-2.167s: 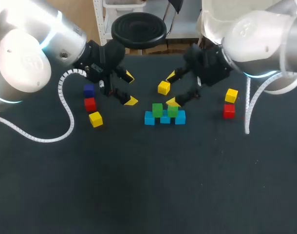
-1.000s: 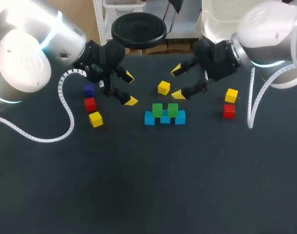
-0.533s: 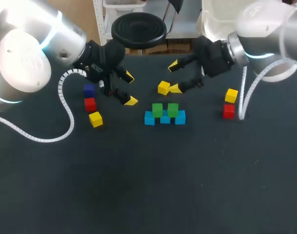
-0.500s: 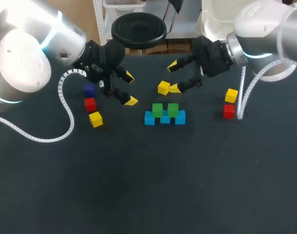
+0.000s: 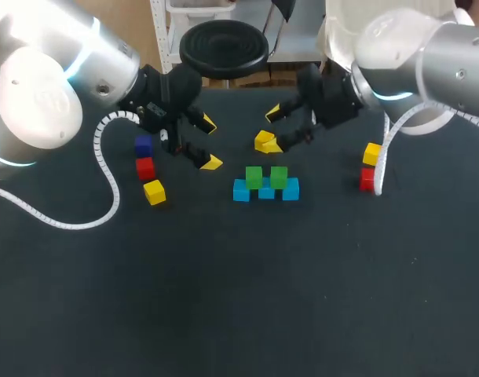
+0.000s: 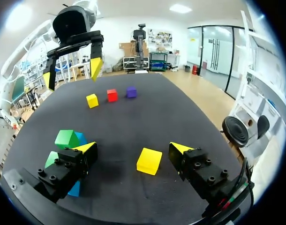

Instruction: Place the blue cubes, place green cubes on the blue cubes, place the yellow cubes on the green cubes, then place the red cubes on the yellow cubes, and place purple cube on the red cubes.

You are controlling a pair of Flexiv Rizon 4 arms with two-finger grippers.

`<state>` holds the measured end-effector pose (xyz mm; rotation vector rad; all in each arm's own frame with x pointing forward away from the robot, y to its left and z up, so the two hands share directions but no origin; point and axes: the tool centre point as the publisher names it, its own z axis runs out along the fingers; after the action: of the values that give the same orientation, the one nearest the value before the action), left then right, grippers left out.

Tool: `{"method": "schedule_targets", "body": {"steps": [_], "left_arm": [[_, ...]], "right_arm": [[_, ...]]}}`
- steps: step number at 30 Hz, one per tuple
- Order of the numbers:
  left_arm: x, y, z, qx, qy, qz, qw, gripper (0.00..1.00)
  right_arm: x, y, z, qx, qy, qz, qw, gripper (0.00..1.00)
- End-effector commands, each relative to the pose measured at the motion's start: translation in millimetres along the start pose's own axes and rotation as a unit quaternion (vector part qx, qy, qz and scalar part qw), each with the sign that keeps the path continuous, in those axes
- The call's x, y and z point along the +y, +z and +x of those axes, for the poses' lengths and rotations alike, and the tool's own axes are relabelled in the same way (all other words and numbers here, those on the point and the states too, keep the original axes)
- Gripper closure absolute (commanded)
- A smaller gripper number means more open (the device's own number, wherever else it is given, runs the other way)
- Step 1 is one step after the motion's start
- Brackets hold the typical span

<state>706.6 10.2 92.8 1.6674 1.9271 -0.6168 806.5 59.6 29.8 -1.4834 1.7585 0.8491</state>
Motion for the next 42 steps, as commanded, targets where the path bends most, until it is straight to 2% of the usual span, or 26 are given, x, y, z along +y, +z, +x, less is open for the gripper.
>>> {"method": "schedule_targets", "body": {"steps": [1,11,18,39,40,41,42], "left_arm": [[-0.5,0,1.7,-0.003,0.002,0.0,1.0,0.0],[-0.5,0,1.7,-0.003,0.002,0.0,1.0,0.0],[-0.5,0,1.7,-0.003,0.002,0.0,1.0,0.0],[-0.5,0,1.7,-0.003,0.002,0.0,1.0,0.0],[-0.5,0,1.7,-0.003,0.002,0.0,1.0,0.0],[-0.5,0,1.7,-0.003,0.002,0.0,1.0,0.0],[-0.5,0,1.7,-0.003,0.002,0.0,1.0,0.0]], "right_arm": [[10,-2,6,-0.011,0.009,0.023,1.0,0.0],[7,2,18,-0.017,0.007,0.029,0.999,0.0],[0,0,17,-0.02,-0.006,0.026,0.999,0.0],[-14,18,25,-0.03,0.003,0.011,0.999,0.0],[-14,18,25,-0.03,0.003,0.011,0.999,0.03],[-14,19,24,-0.03,0.002,0.011,0.999,0.16],[-14,19,24,-0.029,0.004,0.01,1.0,0.38]]}}
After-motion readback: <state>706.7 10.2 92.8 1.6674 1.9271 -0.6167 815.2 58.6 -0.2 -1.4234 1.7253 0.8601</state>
